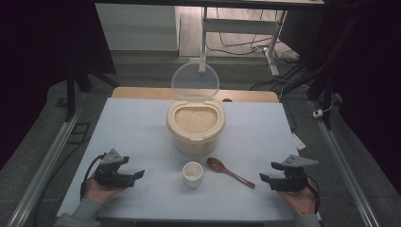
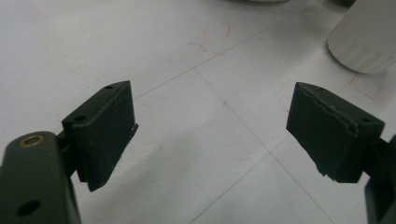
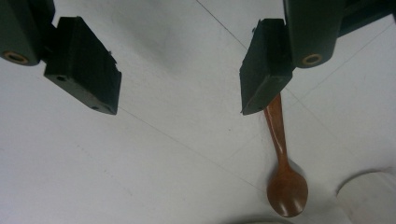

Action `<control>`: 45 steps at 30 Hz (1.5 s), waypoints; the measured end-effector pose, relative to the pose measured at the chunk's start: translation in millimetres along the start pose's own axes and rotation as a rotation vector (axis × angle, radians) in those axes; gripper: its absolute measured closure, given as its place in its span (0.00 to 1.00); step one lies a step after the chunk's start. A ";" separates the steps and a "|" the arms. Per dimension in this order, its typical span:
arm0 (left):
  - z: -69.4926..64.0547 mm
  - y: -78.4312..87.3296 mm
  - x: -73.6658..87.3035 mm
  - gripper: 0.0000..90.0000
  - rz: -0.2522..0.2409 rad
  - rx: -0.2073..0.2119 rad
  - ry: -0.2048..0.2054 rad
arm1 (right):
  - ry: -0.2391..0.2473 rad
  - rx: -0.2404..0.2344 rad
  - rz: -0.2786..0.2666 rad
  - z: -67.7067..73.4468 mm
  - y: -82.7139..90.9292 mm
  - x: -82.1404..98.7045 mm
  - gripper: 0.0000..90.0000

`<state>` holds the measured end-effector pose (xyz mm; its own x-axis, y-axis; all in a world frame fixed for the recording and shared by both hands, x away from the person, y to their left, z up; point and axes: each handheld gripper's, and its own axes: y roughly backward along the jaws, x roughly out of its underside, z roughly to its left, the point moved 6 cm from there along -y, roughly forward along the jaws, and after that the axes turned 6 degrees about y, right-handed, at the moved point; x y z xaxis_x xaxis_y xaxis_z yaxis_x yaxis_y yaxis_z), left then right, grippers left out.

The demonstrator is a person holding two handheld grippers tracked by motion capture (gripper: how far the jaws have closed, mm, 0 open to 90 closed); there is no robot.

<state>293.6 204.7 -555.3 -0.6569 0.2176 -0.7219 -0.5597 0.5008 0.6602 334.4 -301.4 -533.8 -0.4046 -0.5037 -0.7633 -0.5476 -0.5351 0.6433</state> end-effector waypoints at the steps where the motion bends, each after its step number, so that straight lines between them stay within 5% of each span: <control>1: 0.0 0.0 0.0 0.17 0.000 0.000 0.000 | 0.001 0.000 0.002 -0.1 -0.2 0.1 0.33; 31: 1.1 -0.6 0.3 0.16 0.013 -0.006 -0.016 | 0.010 -0.011 0.010 5.5 3.0 -6.2 0.34; 45: -0.1 -4.6 -0.3 0.16 0.024 -0.001 -0.029 | 0.074 -0.025 0.072 17.6 9.6 -25.9 0.34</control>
<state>296.3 202.2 -558.1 -0.6553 0.2541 -0.7113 -0.5443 0.4941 0.6779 326.7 -281.6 -509.0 -0.3864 -0.5893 -0.7095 -0.5001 -0.5125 0.6980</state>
